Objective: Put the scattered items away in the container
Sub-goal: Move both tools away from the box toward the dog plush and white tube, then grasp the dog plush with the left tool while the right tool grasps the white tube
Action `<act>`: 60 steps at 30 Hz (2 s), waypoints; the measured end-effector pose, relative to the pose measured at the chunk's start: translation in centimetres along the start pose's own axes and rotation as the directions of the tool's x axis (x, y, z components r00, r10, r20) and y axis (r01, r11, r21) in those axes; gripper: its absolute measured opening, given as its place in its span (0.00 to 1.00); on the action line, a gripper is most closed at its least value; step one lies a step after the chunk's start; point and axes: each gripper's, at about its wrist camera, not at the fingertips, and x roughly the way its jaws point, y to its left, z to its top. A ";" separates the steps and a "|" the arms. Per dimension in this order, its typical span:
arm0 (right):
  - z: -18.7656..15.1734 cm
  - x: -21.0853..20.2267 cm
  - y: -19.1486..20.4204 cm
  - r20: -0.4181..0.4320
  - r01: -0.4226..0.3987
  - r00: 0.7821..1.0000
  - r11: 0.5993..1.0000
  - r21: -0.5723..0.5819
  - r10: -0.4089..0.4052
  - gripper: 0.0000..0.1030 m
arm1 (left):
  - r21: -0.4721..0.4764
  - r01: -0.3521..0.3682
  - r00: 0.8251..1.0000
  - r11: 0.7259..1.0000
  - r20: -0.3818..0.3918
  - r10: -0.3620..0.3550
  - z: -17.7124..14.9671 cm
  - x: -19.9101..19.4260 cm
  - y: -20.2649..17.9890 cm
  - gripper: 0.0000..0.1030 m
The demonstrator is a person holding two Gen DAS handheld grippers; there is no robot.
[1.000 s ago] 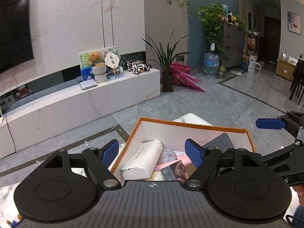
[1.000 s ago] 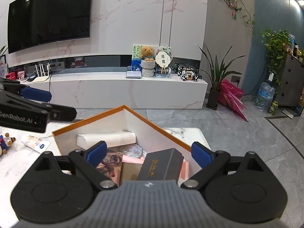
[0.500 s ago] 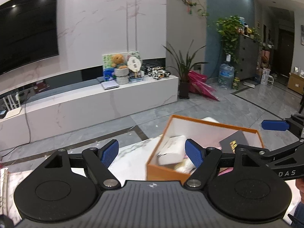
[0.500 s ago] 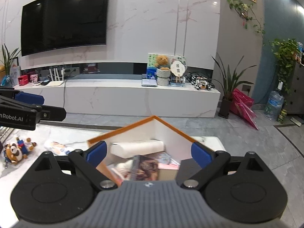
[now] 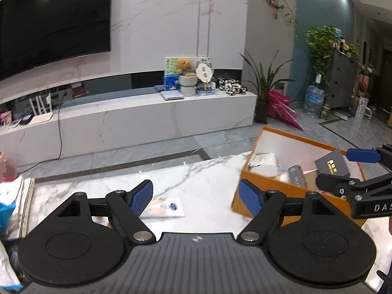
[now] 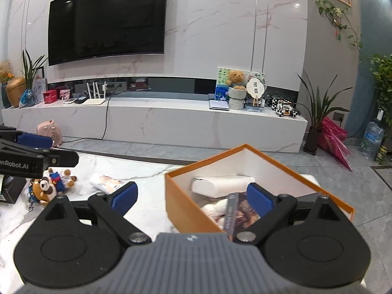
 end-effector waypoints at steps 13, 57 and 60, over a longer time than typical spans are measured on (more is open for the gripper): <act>-1.3 4.0 5.5 -0.031 -0.088 0.996 0.996 -0.035 0.087 0.94 | -0.119 -0.120 0.993 0.986 -0.024 0.118 -6.1 -1.7 8.6 0.88; -3.1 24.6 17.8 -0.149 -0.326 0.945 0.873 -0.363 0.291 0.94 | 0.010 -0.146 0.975 0.989 -0.169 0.145 -7.7 7.8 14.9 0.94; -2.9 25.6 18.1 -0.156 -0.340 0.940 0.862 -0.376 0.303 0.94 | 0.013 -0.145 0.974 0.989 -0.176 0.146 -7.7 8.2 15.1 0.94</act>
